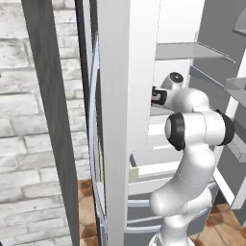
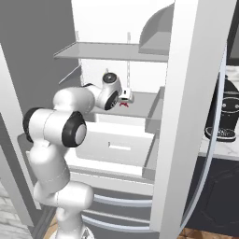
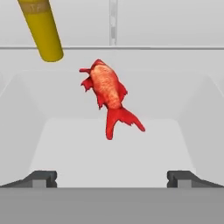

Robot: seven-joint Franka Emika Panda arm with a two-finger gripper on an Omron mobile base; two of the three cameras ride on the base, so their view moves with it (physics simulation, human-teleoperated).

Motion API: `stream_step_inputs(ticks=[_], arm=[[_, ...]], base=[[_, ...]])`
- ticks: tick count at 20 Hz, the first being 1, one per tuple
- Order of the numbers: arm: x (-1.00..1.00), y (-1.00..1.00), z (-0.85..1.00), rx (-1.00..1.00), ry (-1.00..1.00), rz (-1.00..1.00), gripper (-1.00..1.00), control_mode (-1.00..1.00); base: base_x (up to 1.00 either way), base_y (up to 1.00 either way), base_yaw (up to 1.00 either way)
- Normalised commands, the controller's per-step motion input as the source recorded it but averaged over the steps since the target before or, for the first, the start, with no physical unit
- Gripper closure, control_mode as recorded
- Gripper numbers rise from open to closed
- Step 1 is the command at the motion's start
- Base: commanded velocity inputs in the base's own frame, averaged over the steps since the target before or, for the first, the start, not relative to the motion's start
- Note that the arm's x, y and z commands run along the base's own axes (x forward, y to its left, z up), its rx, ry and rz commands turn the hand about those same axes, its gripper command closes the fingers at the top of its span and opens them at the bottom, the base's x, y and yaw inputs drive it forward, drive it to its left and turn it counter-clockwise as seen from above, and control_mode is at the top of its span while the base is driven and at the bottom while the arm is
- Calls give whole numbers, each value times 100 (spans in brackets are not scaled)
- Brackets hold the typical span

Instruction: Take the fish out of the fridge, briefly rinse it in the sink, and place it on the tray next to the sink.

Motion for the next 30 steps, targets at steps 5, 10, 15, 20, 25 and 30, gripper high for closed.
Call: stream_step_inputs(ticks=[5,10,15,20,25,30], arm=[[44,-3,-28,2,0,0,-100,-100],[50,-2,-29,2,1,0,-100,-100],[60,-4,-34,1,1,0,-100,-100],[61,-13,-36,1,2,0,-100,-100],[57,-12,-35,0,4,0,100,-100],[13,-2,-9,0,2,0,100,-100]], base=[[0,0,0],[0,0,0],[0,0,0],[0,0,0],[0,0,0],[0,0,0]])
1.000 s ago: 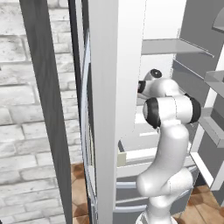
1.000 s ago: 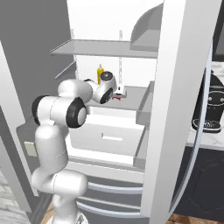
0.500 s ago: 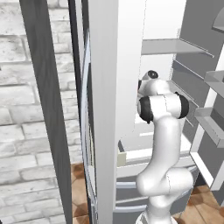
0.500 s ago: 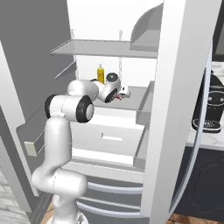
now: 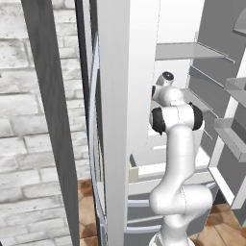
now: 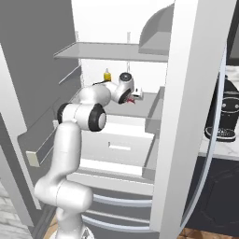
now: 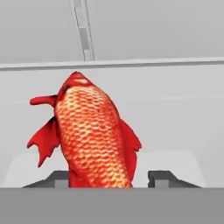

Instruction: Take the fish out of the fridge, briefly rinse it in the sink, and place it on the tray next to the sink.

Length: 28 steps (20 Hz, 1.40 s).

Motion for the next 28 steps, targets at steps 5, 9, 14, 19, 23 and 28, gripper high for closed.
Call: stream_step_inputs(ticks=[5,9,14,19,23,28], arm=[[-91,0,-6,0,-6,0,100,-100],[-100,0,-11,0,-16,0,100,-100],[-100,0,38,0,-28,-8,100,-100],[-100,0,100,0,-6,-21,100,-100],[-100,3,100,0,1,-21,100,-100],[-100,22,100,0,11,-15,100,-100]], base=[[0,0,0],[0,0,0],[0,0,0],[0,0,0],[0,0,0],[0,0,0]])
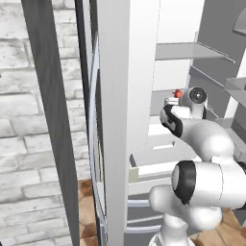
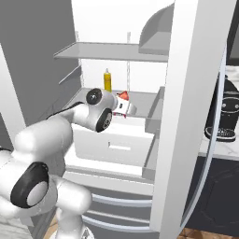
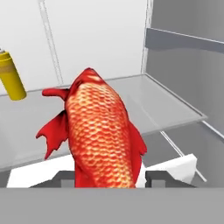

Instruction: Take the fish out of the fridge, briefly rinse it in the sink, and place it on the tray next to the sink.

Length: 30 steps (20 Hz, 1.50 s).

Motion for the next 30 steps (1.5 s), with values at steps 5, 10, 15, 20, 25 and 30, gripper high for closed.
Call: stream_step_inputs(ticks=[5,10,15,20,25,30], arm=[[-100,45,95,0,14,-4,100,-100],[-100,71,61,0,19,-4,100,-100],[0,0,0,0,0,0,100,100],[0,0,0,0,0,0,100,100],[0,0,0,0,0,0,100,100],[0,0,0,0,0,0,100,100]], base=[[0,0,0],[0,0,0],[-100,45,-55],[-100,44,-70],[-88,23,-82],[-51,0,-94]])
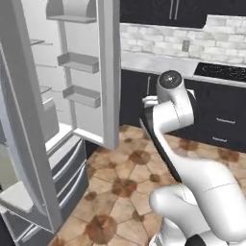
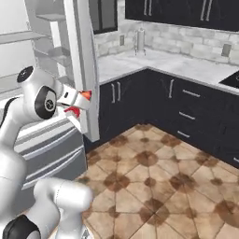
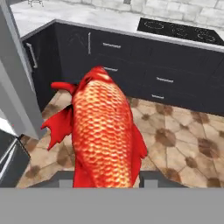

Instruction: Take the fish out of the fridge, briefly rinse it in the sink, and place it on the tray next to the sink.

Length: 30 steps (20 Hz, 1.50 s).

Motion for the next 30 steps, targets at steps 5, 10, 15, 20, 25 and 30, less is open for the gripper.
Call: stream_step_inputs(ticks=[5,10,15,20,25,30], arm=[[0,0,0,0,0,0,100,100],[0,0,0,0,0,0,100,100],[0,0,0,0,0,0,100,100],[0,0,0,0,0,0,100,100],[0,0,0,0,0,0,100,100],[0,0,0,0,0,0,100,100]], base=[[-19,0,-99],[0,-2,-100],[0,-4,-100],[0,0,-100],[0,0,-99],[0,72,-71]])
